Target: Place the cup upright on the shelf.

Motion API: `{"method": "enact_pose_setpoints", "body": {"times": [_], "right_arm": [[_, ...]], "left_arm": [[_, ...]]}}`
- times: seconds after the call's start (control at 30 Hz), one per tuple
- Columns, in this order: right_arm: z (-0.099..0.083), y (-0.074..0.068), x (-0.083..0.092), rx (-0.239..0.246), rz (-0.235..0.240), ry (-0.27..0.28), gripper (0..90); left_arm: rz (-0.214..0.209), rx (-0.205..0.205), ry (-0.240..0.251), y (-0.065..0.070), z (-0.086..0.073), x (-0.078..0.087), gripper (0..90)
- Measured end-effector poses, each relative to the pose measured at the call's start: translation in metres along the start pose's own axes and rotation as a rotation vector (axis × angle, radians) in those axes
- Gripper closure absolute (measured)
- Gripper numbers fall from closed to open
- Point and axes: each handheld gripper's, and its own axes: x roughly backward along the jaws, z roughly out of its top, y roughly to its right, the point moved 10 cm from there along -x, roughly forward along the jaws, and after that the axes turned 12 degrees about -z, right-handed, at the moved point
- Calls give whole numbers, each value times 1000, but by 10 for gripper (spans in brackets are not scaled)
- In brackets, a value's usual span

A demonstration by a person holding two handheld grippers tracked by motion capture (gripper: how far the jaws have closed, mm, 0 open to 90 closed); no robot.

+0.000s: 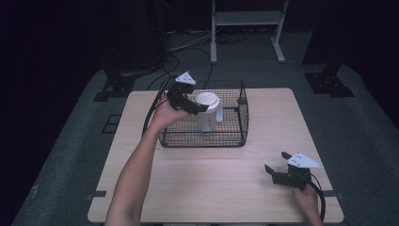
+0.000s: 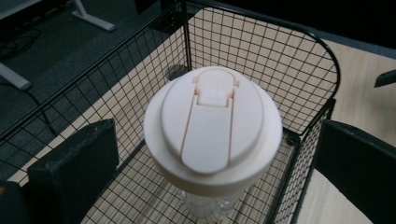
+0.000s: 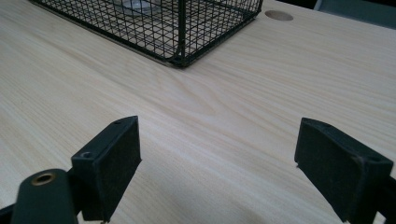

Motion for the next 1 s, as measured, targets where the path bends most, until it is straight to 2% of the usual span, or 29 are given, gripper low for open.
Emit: {"method": "enact_pose_setpoints", "body": {"times": [0.2, 0.37, 0.53, 0.77, 1.0], "right_arm": [[0, 0, 0, 4, -3, -3, 135], [-1, 0, 0, 4, -6, -5, 135], [-1, 0, 0, 5, -10, -9, 135], [-1, -1, -1, 12, -15, -10, 135], [-1, 0, -1, 13, -19, -13, 135]], "left_arm": [[3, 4, -5, 4, -8, 11, 0], [3, -5, 9, 9, -11, 22, 0], [-14, -23, 14, 22, -11, 29, 0], [-32, -53, 5, 39, -15, 30, 0], [-55, -66, 23, 54, -21, 33, 0]]}}
